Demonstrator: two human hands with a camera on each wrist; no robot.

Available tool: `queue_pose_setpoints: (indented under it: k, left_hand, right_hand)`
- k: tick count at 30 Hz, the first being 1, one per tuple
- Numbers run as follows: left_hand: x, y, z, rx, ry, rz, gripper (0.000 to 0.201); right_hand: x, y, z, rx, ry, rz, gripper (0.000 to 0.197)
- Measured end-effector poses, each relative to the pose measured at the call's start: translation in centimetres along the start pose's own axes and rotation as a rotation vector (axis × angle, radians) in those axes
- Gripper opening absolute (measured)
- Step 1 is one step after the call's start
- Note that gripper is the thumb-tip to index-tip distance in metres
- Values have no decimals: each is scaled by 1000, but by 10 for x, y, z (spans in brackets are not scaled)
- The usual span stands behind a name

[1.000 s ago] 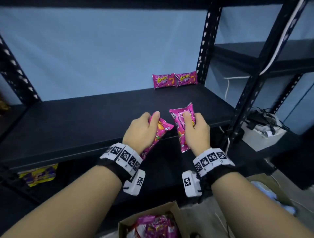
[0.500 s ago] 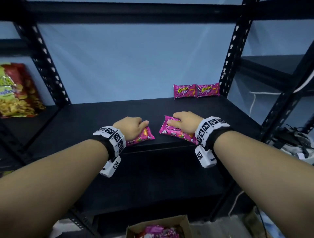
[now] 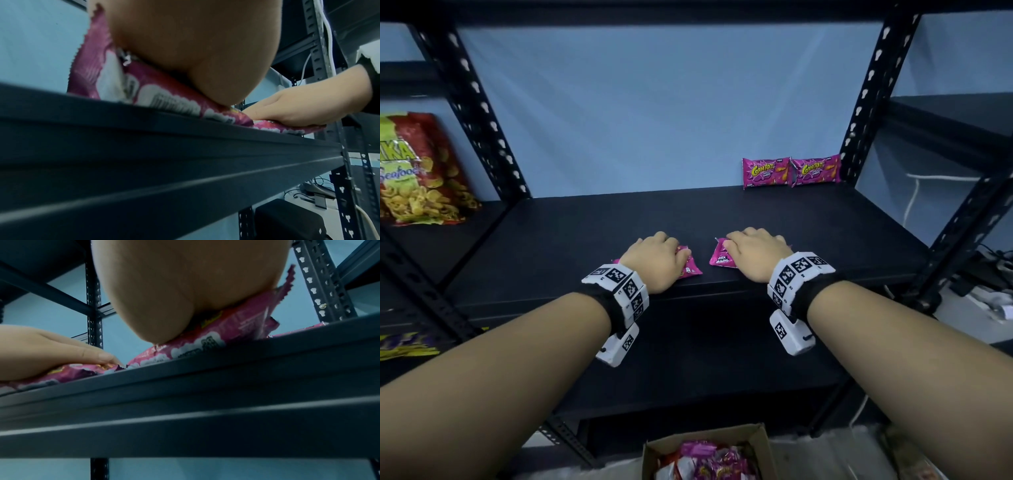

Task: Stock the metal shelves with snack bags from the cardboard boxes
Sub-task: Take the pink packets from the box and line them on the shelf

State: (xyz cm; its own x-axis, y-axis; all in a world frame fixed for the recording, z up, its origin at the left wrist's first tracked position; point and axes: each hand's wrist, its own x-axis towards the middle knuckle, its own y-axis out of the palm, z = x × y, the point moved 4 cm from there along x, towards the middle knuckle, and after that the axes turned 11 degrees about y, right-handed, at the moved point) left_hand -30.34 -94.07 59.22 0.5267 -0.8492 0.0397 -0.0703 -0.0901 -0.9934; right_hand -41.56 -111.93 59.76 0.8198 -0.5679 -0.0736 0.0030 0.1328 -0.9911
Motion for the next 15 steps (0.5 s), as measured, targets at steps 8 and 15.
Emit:
queue_pose_setpoints:
  k: [8,15]
  left_hand:
    - [5,1,3,-19,28,142,62]
    - [3,-37,11,-206,-4,131,79]
  right_hand:
    - [2,-2,0,45,-18,92,56]
    - [2,-35,-4,107,-70,165,66]
